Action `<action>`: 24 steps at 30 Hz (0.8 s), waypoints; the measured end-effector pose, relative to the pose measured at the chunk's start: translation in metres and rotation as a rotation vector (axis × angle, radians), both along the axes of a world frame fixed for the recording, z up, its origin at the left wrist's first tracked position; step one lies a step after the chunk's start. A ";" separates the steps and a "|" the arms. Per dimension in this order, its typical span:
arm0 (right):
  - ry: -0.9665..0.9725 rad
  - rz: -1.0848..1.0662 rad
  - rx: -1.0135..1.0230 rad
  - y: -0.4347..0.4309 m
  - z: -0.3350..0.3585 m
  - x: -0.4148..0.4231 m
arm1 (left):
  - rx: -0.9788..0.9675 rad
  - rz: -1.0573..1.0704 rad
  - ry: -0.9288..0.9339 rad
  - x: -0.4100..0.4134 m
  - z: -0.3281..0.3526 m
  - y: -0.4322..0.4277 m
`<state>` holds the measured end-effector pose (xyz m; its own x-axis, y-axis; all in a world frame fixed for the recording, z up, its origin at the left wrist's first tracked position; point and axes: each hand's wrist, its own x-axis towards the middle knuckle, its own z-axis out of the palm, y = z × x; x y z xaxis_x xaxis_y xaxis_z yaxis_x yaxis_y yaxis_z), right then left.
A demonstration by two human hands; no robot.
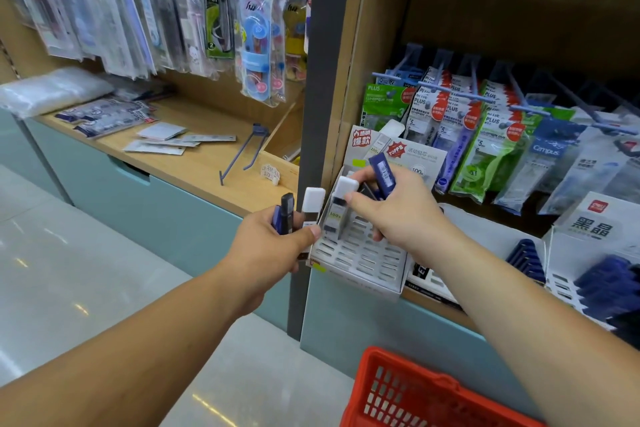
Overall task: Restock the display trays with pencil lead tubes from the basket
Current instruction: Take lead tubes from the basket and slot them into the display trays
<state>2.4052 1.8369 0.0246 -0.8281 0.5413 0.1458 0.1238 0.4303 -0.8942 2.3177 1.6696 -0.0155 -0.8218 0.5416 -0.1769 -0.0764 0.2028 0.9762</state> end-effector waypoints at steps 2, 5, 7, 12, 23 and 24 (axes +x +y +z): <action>0.017 -0.033 -0.008 -0.002 -0.002 -0.002 | -0.014 0.008 -0.039 -0.002 -0.001 -0.002; 0.010 -0.040 -0.004 -0.003 -0.007 -0.003 | -0.016 0.018 -0.060 -0.005 -0.002 -0.004; -0.006 -0.039 -0.007 -0.005 -0.011 -0.003 | -0.010 0.024 -0.074 -0.007 -0.004 -0.005; -0.044 -0.076 0.007 -0.004 -0.013 0.001 | 0.007 0.023 -0.062 -0.006 -0.001 -0.006; -0.073 -0.037 0.116 0.000 -0.016 -0.003 | 0.048 0.105 0.069 -0.009 -0.008 -0.004; -0.070 -0.034 0.118 0.000 -0.016 -0.003 | 0.046 0.096 0.082 -0.010 -0.010 -0.004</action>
